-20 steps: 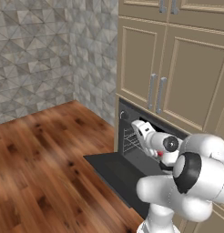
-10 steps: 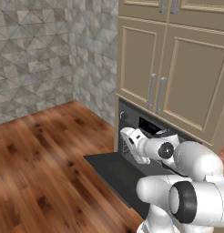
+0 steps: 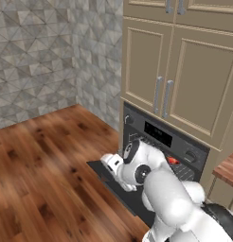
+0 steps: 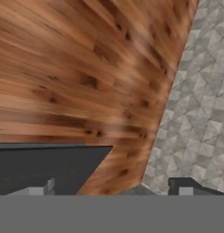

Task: Place the fish on the rack of the oven, and slide the rack back inside. Close the oven door.

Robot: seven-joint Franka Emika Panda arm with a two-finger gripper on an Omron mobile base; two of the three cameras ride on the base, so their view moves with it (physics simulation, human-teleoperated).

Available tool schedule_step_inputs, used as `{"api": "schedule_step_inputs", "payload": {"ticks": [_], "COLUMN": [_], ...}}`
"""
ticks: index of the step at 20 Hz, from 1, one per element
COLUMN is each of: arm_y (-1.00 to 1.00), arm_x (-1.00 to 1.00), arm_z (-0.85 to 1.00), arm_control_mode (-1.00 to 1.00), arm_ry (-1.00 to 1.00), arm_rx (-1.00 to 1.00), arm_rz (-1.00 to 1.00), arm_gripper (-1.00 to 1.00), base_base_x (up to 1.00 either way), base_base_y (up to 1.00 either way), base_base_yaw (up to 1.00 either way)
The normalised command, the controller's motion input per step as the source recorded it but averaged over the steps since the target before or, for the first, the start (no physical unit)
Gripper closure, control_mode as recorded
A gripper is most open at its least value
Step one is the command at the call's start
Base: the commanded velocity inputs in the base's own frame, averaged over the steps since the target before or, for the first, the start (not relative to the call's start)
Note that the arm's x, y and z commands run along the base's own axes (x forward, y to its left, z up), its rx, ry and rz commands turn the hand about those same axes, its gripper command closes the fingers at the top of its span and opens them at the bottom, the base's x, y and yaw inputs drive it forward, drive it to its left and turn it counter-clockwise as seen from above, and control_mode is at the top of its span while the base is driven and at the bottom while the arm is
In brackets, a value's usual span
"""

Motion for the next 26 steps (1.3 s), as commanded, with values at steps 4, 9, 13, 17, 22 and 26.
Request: {"api": "schedule_step_inputs", "payload": {"ticks": [4, 9, 13, 17, 22, 26], "arm_y": [1.00, 1.00, 0.98, 0.74, 0.49, 0.48], "arm_x": [-0.33, -0.07, 0.00, 0.12, 0.34, 0.42], "arm_z": [-0.53, -0.46, -0.44, -0.50, -0.71, -0.83], "arm_control_mode": [-1.00, -1.00, -1.00, -1.00, -1.00, -1.00], "arm_ry": [0.10, 0.05, 0.00, 0.00, 0.01, 0.04], "arm_rx": [-0.21, -0.21, -0.21, -0.23, -0.26, -0.27], "arm_rz": [-0.13, -0.24, -0.34, -0.39, -0.39, -0.37], "arm_gripper": [-1.00, -1.00, -1.00, -1.00, -1.00, -1.00], "base_base_x": [0.00, 0.00, 0.00, 0.00, 0.00, 0.00], "base_base_y": [0.00, 0.00, 0.00, 0.00, 0.00, 0.00], "base_base_yaw": [0.00, 0.00, 0.00, 0.00, 0.00, 0.00]}}
